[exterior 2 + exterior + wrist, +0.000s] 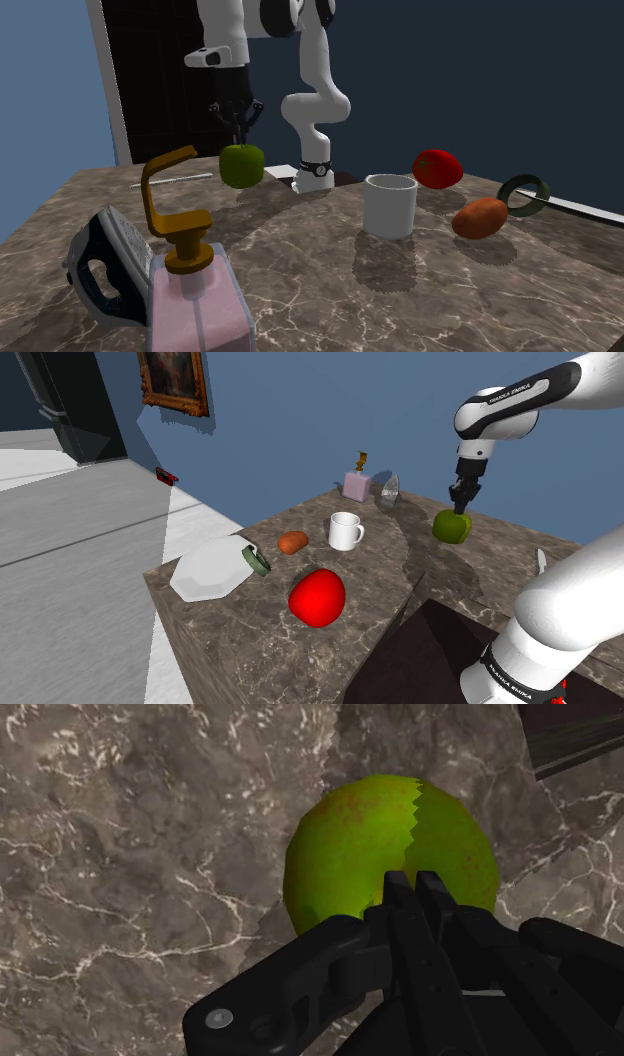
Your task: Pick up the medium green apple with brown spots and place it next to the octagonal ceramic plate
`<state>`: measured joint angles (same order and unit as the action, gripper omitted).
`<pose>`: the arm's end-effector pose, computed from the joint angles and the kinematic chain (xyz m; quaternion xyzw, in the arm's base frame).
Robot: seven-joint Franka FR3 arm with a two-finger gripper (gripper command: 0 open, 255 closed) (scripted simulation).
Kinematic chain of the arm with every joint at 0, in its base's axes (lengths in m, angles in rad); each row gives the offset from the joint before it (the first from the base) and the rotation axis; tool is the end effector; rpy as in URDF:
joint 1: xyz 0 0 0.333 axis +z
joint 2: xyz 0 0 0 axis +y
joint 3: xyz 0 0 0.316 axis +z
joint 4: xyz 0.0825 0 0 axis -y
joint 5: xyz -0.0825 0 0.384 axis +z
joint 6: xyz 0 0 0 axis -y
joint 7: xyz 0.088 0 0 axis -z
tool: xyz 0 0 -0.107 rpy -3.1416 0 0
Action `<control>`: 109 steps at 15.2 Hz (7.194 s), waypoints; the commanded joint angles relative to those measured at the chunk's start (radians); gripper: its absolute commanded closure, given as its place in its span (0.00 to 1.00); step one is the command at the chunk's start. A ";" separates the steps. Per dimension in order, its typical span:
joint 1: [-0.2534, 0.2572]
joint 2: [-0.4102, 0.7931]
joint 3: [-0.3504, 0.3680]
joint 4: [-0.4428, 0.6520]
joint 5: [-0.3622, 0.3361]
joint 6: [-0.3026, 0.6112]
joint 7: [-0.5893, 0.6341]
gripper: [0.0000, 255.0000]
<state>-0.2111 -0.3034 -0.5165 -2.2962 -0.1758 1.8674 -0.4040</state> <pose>0.3206 -0.3134 0.4412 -0.9905 0.1128 0.0708 0.0347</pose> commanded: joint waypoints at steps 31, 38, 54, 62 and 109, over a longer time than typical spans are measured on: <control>0.057 -0.139 0.179 0.195 0.052 -0.344 0.185 1.00; 0.114 -0.181 0.310 0.142 0.126 -0.341 0.360 1.00; 0.260 -0.074 0.589 0.219 0.302 -0.290 0.737 1.00; 0.326 0.076 0.714 0.363 0.341 -0.260 0.922 1.00; 0.568 0.715 0.900 0.765 0.177 0.003 1.345 1.00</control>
<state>0.3574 0.4091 0.3839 -1.5188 0.0023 1.8553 0.9419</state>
